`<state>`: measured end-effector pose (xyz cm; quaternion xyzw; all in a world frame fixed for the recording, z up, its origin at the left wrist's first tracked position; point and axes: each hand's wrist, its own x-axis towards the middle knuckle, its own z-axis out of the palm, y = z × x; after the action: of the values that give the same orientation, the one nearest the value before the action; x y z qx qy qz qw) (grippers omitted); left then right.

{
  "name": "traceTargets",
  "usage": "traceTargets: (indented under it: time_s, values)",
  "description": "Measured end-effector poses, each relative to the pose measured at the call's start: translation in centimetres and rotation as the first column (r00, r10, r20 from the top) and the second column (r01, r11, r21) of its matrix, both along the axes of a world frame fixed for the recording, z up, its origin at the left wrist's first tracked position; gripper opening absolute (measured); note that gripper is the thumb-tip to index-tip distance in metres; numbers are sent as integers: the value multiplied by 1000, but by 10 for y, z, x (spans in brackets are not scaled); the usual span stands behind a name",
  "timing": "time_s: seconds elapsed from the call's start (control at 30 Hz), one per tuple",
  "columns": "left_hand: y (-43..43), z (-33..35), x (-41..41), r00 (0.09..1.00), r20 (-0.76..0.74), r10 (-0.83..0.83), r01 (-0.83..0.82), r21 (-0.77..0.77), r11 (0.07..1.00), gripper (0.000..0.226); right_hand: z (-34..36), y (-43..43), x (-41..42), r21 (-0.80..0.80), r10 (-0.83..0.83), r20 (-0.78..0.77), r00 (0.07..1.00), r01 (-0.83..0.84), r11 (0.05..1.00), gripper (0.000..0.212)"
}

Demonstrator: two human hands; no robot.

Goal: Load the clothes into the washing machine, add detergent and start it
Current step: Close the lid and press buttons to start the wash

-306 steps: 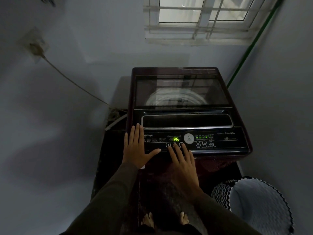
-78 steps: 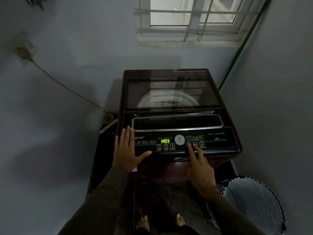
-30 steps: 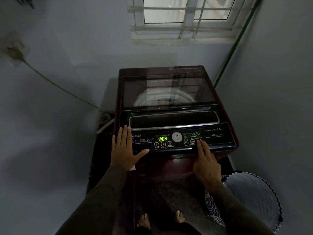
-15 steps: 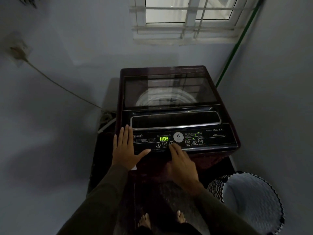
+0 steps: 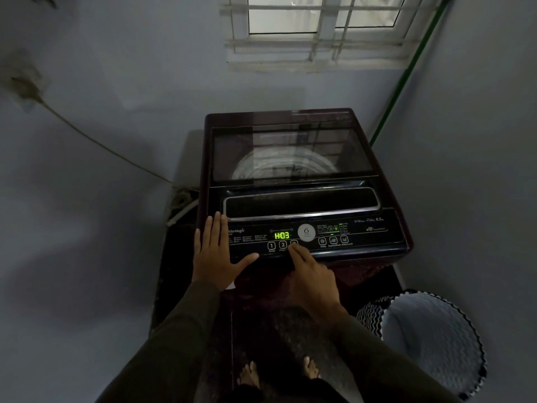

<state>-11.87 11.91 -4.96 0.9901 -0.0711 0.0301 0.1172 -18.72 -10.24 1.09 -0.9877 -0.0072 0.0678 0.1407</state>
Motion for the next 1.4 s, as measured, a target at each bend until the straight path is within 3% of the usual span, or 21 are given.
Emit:
traceTargets:
  time_s: [0.47, 0.87, 1.4]
  values:
    - [1, -1, 1, 1000, -14, -7, 7, -45, 999, 119, 7, -4, -1, -4, 54, -19, 998, -54, 999, 68]
    - [1, -1, 0, 1000, -8, -3, 3, -49, 999, 120, -9, -5, -6, -80, 65, -37, 997, -67, 995, 87]
    - [0, 1, -1, 1000, -12, 0, -1, -46, 999, 120, -7, -1, -6, -75, 36, -23, 999, -38, 996, 86]
